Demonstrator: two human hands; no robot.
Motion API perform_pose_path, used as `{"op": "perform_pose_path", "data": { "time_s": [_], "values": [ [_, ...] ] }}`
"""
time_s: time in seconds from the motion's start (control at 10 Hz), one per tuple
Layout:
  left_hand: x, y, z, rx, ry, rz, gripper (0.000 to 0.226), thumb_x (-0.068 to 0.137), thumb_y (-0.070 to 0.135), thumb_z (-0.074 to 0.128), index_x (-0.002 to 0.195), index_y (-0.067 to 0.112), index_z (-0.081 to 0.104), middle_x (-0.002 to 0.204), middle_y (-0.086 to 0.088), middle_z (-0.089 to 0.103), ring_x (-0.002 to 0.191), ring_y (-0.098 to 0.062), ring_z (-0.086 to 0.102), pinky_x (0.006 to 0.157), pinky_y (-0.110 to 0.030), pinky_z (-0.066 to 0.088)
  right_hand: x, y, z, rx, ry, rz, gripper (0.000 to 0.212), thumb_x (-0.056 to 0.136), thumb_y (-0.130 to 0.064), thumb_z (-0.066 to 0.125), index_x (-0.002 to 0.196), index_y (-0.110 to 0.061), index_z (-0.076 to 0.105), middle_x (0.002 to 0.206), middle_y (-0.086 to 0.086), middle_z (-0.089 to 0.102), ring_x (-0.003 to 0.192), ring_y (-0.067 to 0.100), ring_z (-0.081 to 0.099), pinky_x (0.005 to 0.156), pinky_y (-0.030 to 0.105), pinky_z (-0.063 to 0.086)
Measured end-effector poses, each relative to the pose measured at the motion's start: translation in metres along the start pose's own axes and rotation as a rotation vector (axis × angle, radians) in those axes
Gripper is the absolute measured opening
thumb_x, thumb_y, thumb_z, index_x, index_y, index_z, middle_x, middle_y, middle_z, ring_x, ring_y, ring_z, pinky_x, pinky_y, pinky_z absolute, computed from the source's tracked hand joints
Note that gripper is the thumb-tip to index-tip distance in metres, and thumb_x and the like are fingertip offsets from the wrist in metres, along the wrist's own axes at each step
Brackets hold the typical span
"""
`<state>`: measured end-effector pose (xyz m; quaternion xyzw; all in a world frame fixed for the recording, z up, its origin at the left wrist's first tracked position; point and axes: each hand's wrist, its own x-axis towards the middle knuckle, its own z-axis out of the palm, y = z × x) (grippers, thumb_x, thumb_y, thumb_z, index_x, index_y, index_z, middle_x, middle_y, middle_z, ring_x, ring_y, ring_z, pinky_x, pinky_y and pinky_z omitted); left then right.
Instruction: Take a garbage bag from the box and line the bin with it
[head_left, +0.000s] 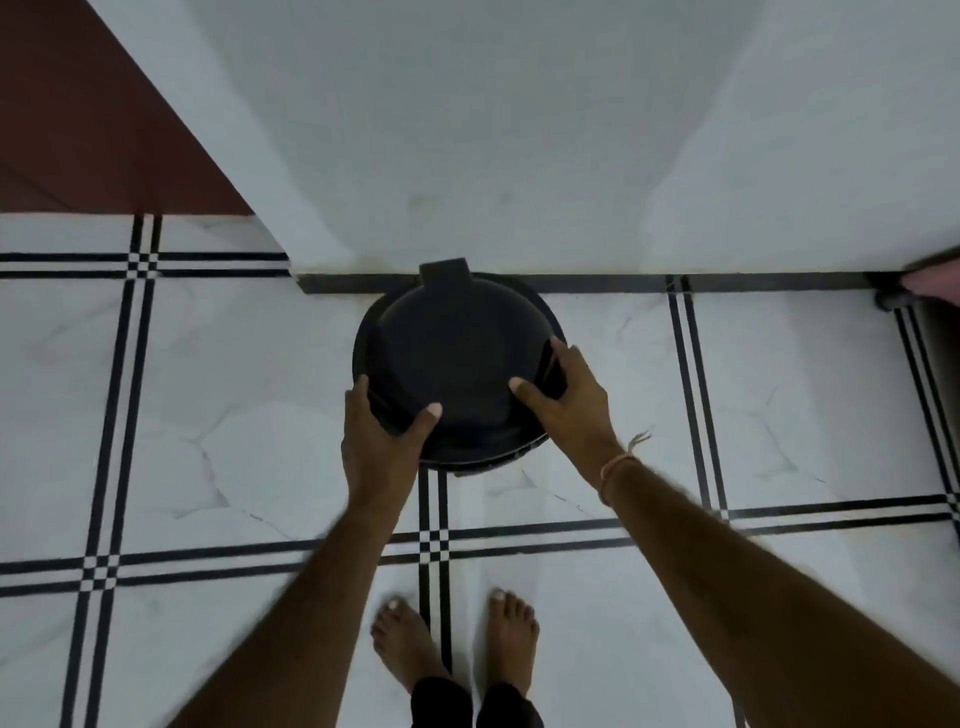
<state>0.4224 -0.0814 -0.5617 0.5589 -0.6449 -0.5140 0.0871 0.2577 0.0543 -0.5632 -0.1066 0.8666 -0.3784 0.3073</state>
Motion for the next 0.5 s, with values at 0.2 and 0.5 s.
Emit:
{"op": "perform_pose_path", "data": {
  "time_s": [0.2, 0.5],
  "values": [
    [-0.011, -0.042, 0.03, 0.197, -0.009, -0.018, 0.092, 0.079, 0.037, 0.082, 0.156, 0.02, 0.034, 0.151, -0.004, 0.054, 0.138, -0.031, 0.052, 0.111, -0.049, 0.045, -0.001, 0.048, 0.02, -0.128, -0.025, 0.009, 0.084, 0.088, -0.039, 0.073, 0.16, -0.022, 0.034, 0.157, 0.006, 0.049, 0.146, 0.031, 0.045, 0.12, 0.046, 0.04],
    [-0.079, 0.109, -0.081, 0.28, 0.034, 0.265, 0.067, 0.091, 0.038, 0.073, 0.15, 0.018, 0.048, 0.153, -0.004, 0.053, 0.14, -0.027, 0.049, 0.112, -0.038, 0.04, -0.082, -0.102, -0.104, -0.043, 0.004, -0.245, 0.061, 0.097, -0.049, 0.064, 0.152, -0.026, 0.05, 0.162, -0.002, 0.044, 0.154, 0.016, 0.033, 0.126, 0.037, 0.028]
  ]
}}
